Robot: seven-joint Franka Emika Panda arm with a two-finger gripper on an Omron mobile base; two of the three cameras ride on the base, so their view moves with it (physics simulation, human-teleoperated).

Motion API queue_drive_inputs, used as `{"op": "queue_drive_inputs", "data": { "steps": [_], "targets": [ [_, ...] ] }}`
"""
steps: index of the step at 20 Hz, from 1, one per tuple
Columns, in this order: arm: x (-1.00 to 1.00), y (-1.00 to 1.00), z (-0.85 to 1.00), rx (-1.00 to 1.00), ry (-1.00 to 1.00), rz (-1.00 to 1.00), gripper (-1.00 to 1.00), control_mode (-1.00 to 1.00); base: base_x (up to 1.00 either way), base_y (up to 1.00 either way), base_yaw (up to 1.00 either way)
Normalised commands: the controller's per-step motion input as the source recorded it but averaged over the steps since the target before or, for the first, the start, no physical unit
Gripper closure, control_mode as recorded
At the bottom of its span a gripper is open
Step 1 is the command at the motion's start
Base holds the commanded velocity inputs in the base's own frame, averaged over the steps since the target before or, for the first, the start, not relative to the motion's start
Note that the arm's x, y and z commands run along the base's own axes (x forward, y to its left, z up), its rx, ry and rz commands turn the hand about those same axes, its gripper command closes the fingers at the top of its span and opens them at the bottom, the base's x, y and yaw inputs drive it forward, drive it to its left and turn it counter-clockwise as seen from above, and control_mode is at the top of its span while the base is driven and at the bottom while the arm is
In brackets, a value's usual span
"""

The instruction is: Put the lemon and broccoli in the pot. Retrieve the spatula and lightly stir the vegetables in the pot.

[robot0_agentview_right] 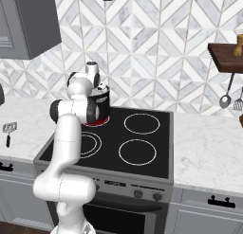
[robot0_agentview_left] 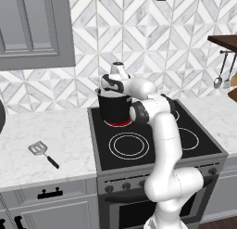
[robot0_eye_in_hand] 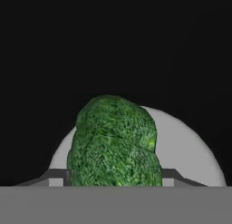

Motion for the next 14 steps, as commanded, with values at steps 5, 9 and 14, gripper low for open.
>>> {"op": "queue_drive_inputs", "data": {
  "steps": [5,9,14],
  "targets": [
    [-0.01,0.00,-0.08,0.00,0.00,0.00,-1.00,-1.00,0.00,0.00,0.00],
    [-0.22,0.00,0.00,0.00,-0.05,0.00,-1.00,-1.00,0.00,0.00,0.00],
    [-0.21,0.00,0.00,0.00,-0.08,0.00,-1.00,-1.00,0.00,0.00,0.00]
  ]
}}
